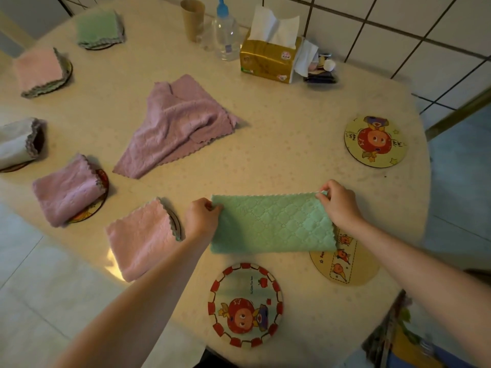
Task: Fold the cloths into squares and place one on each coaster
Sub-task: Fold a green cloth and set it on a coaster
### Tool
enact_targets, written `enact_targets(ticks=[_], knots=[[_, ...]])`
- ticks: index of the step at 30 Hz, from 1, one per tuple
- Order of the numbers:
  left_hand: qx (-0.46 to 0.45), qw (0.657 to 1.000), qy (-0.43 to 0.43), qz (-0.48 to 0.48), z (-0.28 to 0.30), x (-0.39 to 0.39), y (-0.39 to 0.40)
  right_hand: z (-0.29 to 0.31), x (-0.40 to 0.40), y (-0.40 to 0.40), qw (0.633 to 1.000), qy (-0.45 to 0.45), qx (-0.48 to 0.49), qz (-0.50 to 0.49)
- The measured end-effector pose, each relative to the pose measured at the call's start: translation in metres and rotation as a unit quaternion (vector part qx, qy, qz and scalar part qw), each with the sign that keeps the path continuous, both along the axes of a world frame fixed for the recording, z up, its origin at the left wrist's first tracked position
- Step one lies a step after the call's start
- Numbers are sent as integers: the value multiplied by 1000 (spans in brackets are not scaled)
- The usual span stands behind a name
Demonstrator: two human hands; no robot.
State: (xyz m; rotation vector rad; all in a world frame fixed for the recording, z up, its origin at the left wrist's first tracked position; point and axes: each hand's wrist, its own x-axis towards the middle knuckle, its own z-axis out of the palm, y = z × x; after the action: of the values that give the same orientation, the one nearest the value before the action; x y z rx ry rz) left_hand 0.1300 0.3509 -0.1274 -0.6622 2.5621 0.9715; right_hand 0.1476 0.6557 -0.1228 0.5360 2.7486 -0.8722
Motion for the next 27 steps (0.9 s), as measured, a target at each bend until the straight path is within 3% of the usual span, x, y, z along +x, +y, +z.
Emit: enact_targets(ticks=[3,10,14,18,22,27], knots=[[-60,998,16,-21,5,1,7,1,1,-3,999,2,18,41],[-15,998,-55,-6,5,-10,10,0,-1,-1,990,-27,83,107],[40,998,-39,14,10,-6,11,4,-3,4,994,-19,11,108],[43,998,37,-19,23,-5,1,15,-6,3,993,2,-81,87],[48,995,91,-17,32,-32,-14,17,-27,-12,992,33,-90,81],[34,994,97,-24,30,-75,-25,6,-54,-26,994,55,-78,56]])
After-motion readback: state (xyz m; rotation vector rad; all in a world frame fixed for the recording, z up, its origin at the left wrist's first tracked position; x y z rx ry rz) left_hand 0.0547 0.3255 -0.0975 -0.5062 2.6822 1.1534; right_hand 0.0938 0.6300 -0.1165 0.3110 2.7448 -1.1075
